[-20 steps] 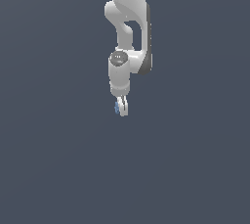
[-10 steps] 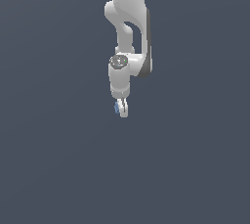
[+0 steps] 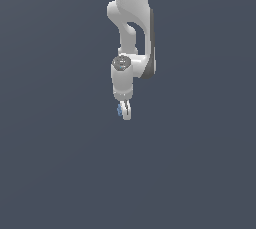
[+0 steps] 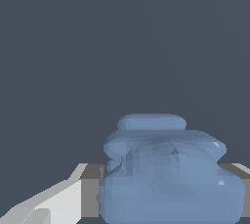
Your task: Pick up the object and move it to a goal position.
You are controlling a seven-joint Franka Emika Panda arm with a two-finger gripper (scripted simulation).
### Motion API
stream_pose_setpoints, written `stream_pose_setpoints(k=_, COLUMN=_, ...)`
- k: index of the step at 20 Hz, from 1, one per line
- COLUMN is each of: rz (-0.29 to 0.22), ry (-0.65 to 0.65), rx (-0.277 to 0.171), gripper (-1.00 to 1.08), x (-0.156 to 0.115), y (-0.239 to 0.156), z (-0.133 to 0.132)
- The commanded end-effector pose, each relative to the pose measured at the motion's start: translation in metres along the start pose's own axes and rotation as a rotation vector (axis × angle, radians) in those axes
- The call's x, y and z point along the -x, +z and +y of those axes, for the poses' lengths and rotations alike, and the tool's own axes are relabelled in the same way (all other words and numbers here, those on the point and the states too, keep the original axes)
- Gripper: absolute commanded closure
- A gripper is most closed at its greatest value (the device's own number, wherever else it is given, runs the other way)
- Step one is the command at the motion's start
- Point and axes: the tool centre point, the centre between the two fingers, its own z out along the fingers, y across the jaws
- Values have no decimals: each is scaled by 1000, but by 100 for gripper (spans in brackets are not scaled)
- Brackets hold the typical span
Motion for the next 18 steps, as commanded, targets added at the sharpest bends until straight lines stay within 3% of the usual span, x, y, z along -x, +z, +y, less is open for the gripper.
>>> stream_pose_setpoints(k=1, rz=0, ry=0, rx=0, gripper=108, x=0, y=-3, z=0)
stream_pose_setpoints(k=9, rz=0, ry=1, rx=0, gripper=108, x=-1, y=-36, z=0)
stream_pose_setpoints(k=18, rz=1, ry=2, rx=1, gripper=108, x=-5, y=-111, z=1)
